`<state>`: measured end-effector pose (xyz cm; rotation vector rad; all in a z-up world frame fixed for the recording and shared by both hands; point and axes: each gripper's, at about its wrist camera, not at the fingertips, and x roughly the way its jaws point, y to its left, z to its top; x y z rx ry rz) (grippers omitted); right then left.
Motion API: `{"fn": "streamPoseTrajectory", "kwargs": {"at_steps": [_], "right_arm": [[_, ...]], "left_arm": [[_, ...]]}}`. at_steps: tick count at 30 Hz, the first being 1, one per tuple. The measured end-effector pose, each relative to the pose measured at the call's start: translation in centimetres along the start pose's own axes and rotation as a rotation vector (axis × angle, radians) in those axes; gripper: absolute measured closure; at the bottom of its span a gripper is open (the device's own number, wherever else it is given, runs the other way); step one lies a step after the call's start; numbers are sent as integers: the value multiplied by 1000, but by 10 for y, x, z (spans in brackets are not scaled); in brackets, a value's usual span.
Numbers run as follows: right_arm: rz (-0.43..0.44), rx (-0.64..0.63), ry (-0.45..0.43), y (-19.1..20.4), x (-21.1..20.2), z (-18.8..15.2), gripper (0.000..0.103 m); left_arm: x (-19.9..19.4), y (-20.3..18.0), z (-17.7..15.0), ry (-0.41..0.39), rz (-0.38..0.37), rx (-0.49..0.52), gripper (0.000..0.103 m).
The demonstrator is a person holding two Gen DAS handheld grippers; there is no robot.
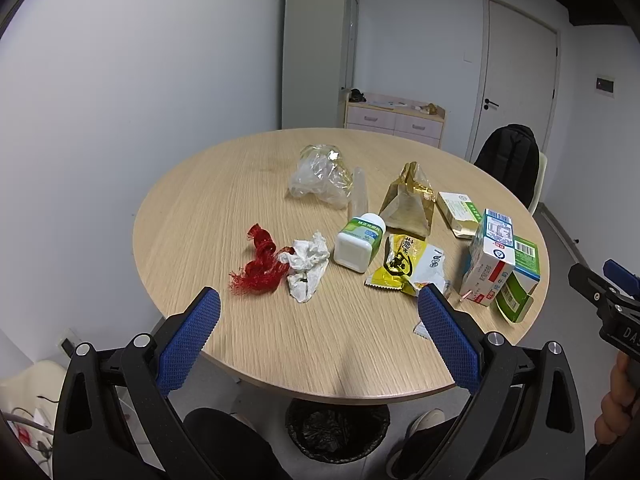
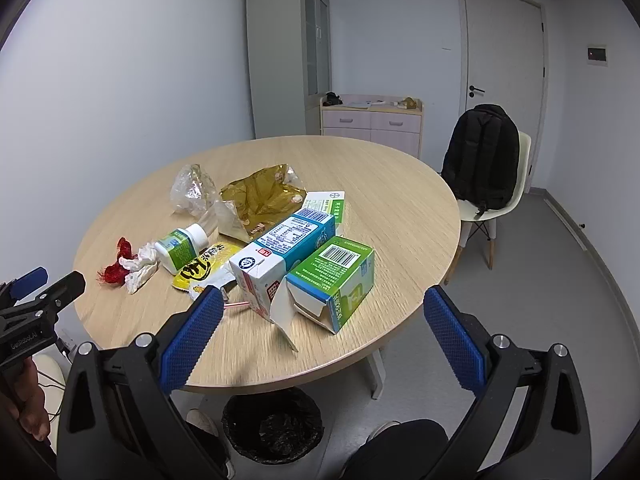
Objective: Collect trash
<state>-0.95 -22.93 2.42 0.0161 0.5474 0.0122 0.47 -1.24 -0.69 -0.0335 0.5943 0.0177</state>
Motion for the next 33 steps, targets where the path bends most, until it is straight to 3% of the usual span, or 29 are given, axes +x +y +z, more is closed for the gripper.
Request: {"fn": "streamPoseTrajectory", "kwargs": {"at_steps": [33], "right_arm": [[4,2,2,2,0,1,7]], "left_arm": [[0,2,0,5,-7,-1,6]]}}
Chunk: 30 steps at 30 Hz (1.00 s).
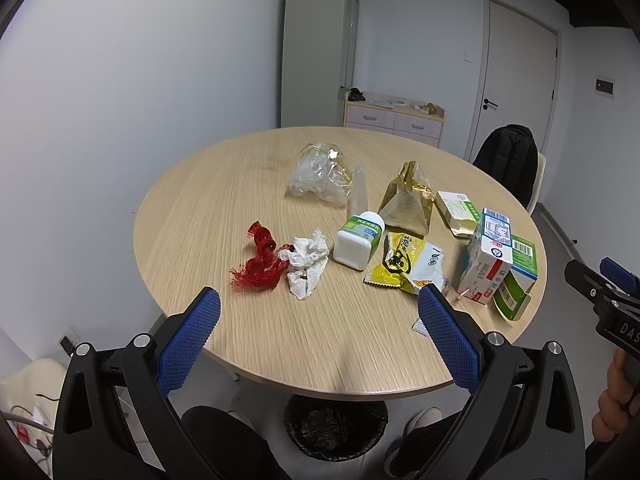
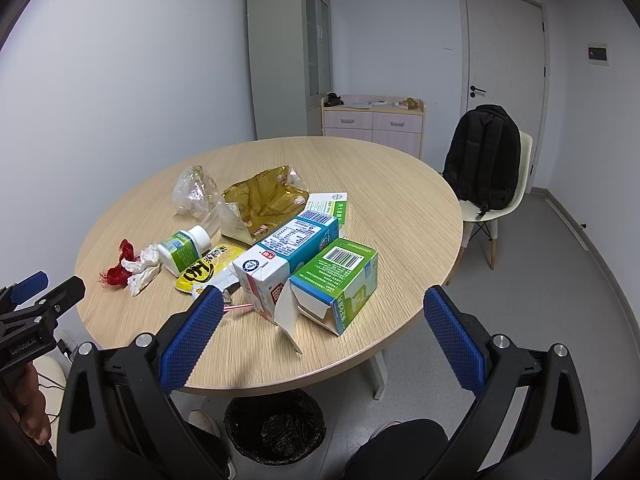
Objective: Collect trash
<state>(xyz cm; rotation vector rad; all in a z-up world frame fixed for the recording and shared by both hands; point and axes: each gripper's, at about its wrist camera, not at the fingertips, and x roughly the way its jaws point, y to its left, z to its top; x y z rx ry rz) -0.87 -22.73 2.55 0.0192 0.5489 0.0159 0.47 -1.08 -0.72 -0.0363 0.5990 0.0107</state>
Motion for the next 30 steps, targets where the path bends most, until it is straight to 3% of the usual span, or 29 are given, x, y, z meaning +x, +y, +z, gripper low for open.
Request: {"fn": "streamPoseTrajectory", "kwargs": {"at_steps": [14,22,30], "right_arm": [[-8,11,18,-7,13,4,7],[-19,4,75,-13,53,13,11],[-1,-24,126,-9,96,48,12]], "left_arm": [[11,8,4,27,-8,-18,6],[67,37,18,101,16,-38,7],[120,62,39,168,38,-48,9]]}}
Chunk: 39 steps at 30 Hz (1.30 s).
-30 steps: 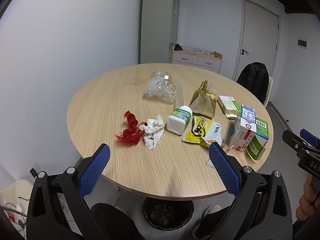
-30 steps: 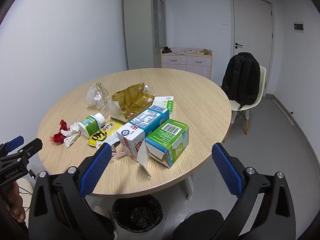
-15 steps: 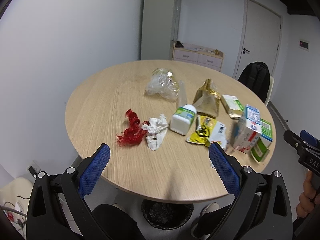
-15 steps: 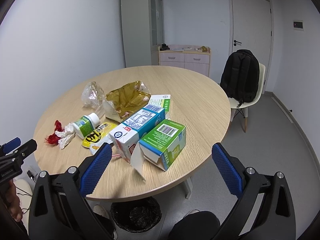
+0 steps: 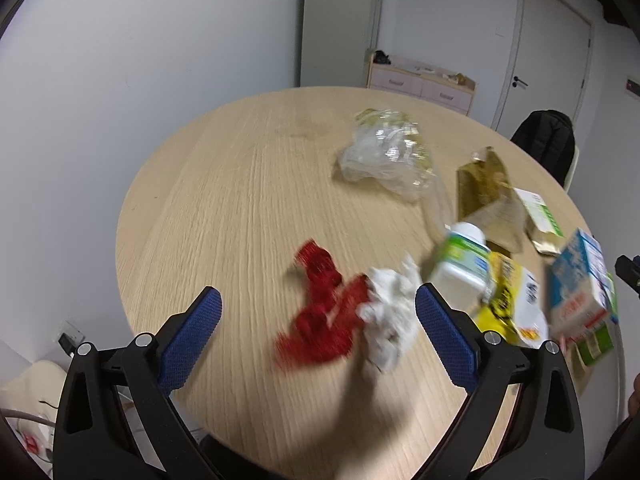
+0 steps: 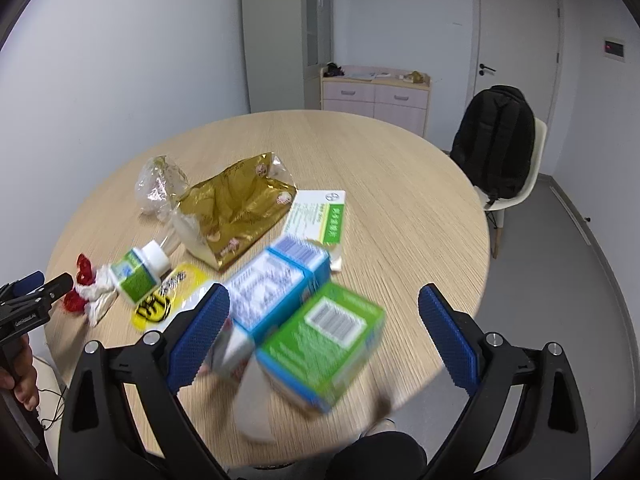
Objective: Collect trash
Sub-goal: 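Grasp the red mesh netting with the left tool while the right tool grasps the blue-and-white milk carton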
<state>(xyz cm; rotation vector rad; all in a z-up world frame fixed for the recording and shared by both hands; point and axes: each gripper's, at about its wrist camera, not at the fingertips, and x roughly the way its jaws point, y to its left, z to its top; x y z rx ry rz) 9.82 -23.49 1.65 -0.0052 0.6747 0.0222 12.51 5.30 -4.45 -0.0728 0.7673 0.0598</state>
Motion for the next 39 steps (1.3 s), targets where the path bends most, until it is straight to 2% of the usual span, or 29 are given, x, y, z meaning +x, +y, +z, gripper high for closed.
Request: {"fn": "streamPoseTrajectory", "kwargs": {"at_steps": [4,8,14,20,28,32,36,39], "right_arm": [[16,-23,41,7,21,15,16],[41,-13,107,11,40,20,23],[63,-17,162,23,52,19,35],[58,-44,177,38,54,21,42],[46,-57,195,57,56,16,42],[29,-59,214,62,61,11,42],[12,-57,213,65,62,9,61],[18,-52,211,64,61,9,64]], "left_arm": [[23,7,10,51,21,-8,15],[37,13,7,98,1,-34,23],[50,17,4,122,4,-44,40],[49,18,4,133,6,-52,58],[42,22,6,117,5,-66,77],[43,24,2,137,-27,-82,81],[42,23,-1,134,-40,-76,88],[38,21,-2,133,-47,-68,89]]}}
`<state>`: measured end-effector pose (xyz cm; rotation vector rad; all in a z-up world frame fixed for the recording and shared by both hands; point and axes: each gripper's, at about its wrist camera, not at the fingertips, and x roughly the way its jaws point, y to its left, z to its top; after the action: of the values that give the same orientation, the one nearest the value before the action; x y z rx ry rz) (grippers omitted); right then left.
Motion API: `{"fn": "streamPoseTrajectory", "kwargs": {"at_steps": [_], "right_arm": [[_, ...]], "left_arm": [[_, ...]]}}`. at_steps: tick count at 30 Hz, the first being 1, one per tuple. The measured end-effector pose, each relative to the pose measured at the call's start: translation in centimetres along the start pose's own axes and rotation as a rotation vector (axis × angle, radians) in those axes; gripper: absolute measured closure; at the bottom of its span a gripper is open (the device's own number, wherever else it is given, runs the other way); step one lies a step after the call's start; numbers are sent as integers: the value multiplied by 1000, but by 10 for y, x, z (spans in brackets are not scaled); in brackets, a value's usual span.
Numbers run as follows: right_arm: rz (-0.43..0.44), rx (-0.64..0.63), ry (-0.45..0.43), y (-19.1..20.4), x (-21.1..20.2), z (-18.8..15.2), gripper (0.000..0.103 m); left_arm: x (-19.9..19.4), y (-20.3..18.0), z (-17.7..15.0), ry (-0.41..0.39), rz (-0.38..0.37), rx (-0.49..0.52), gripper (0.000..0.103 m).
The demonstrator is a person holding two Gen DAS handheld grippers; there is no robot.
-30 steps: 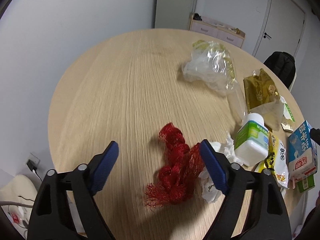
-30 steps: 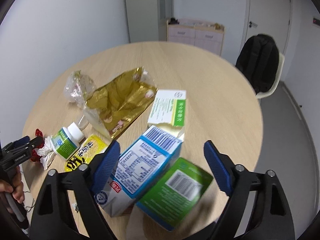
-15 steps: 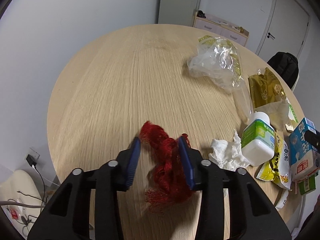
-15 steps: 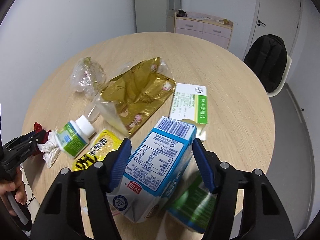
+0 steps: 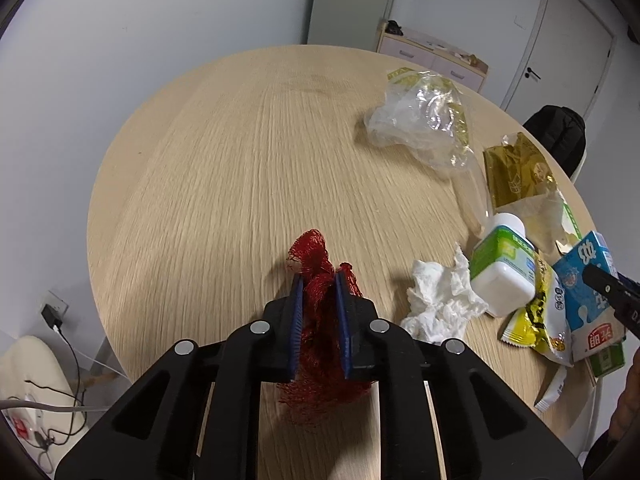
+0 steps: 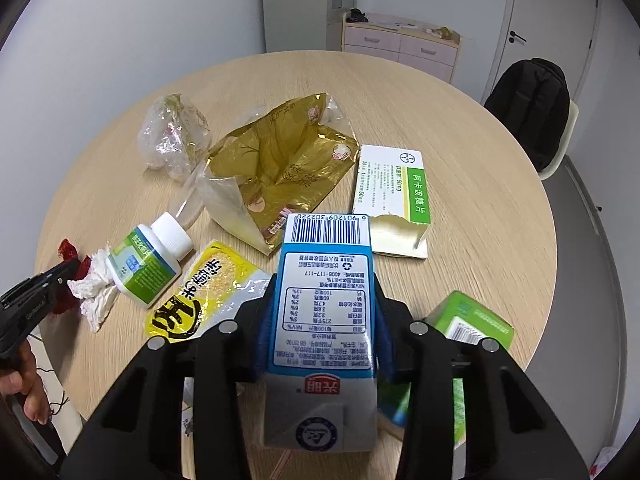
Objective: Collect trash
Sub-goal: 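Grasp the red mesh netting with the left tool while the right tool grasps the blue-and-white milk carton, then carry the red netting and milk carton down toward the black trash bin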
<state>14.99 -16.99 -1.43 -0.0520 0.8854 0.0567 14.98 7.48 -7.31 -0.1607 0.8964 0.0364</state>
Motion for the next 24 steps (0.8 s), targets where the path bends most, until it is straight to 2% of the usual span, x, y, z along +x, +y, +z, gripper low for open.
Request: {"fn": "streamPoseTrajectory", "kwargs": {"at_steps": [15,24], "right_arm": [[26,18,-99,-1,-50,-21,64],[52,19,-135,-2,-85,-59,64]], "left_arm": [[-47,-17,-19,-64,6,27,89],[-85,-33,-52,-99,-9,47,89]]}}
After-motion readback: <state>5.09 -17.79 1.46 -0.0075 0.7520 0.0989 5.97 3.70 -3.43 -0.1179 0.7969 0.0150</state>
